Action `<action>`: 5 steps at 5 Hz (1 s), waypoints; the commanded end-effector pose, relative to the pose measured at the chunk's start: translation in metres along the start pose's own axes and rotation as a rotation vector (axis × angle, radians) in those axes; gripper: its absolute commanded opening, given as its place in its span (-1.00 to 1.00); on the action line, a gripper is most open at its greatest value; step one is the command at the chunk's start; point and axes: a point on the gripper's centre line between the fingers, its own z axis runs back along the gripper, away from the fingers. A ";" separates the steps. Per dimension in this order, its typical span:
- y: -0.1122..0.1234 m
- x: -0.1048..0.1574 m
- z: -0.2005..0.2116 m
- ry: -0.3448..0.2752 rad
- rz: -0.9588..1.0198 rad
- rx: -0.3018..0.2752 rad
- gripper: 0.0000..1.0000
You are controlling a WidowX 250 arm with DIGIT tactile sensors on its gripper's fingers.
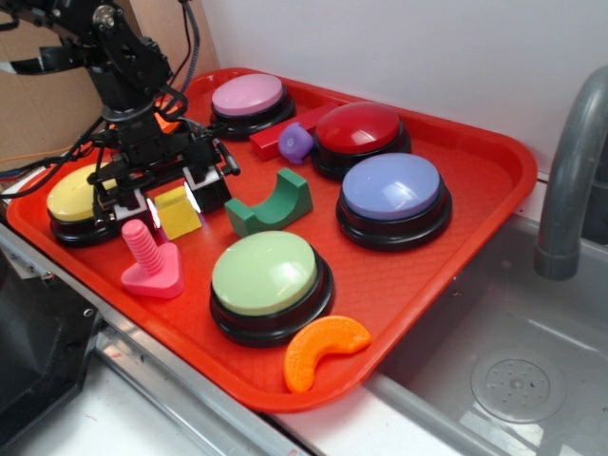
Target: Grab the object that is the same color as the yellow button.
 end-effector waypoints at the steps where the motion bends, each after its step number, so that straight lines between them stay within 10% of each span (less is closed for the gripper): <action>1: -0.020 0.015 0.053 -0.049 -0.246 -0.022 -1.00; 5: -0.049 0.029 0.132 -0.114 -0.914 0.039 -1.00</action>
